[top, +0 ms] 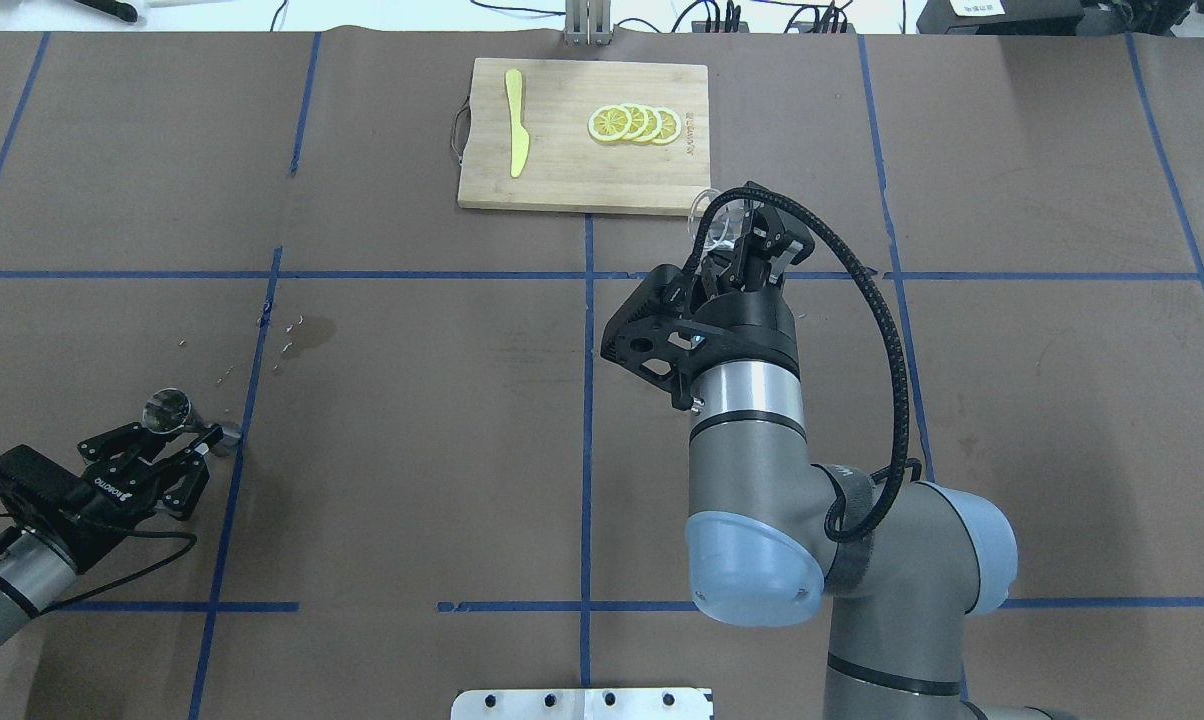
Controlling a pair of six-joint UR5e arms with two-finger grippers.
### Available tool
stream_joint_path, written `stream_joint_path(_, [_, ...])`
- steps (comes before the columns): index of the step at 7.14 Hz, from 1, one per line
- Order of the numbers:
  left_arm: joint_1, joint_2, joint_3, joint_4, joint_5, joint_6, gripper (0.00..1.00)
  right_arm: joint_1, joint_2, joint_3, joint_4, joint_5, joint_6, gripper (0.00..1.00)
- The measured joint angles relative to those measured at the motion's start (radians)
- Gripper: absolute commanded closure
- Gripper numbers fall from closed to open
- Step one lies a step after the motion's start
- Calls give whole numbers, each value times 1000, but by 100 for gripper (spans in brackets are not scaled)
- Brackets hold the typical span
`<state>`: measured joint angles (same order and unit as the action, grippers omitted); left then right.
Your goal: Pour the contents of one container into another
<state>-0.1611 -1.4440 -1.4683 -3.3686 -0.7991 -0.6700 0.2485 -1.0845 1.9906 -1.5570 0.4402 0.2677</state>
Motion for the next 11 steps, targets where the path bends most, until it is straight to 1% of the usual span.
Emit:
stream_joint_path(1, [0,0,-1,0,0,0,4,0,0,0,0,0,0,100])
stream_joint_path(2, [0,0,-2,-3,-1,-1,0,0,0,0,0,0,1,100])
stream_joint_path(6, [-3,2,-15,-19,9,-12,0,-1,0,1,0,0,1,100])
stream_joint_path(11, [-11,16,-55,-33,54,-11,0,-2,0,6,0,0,0,100])
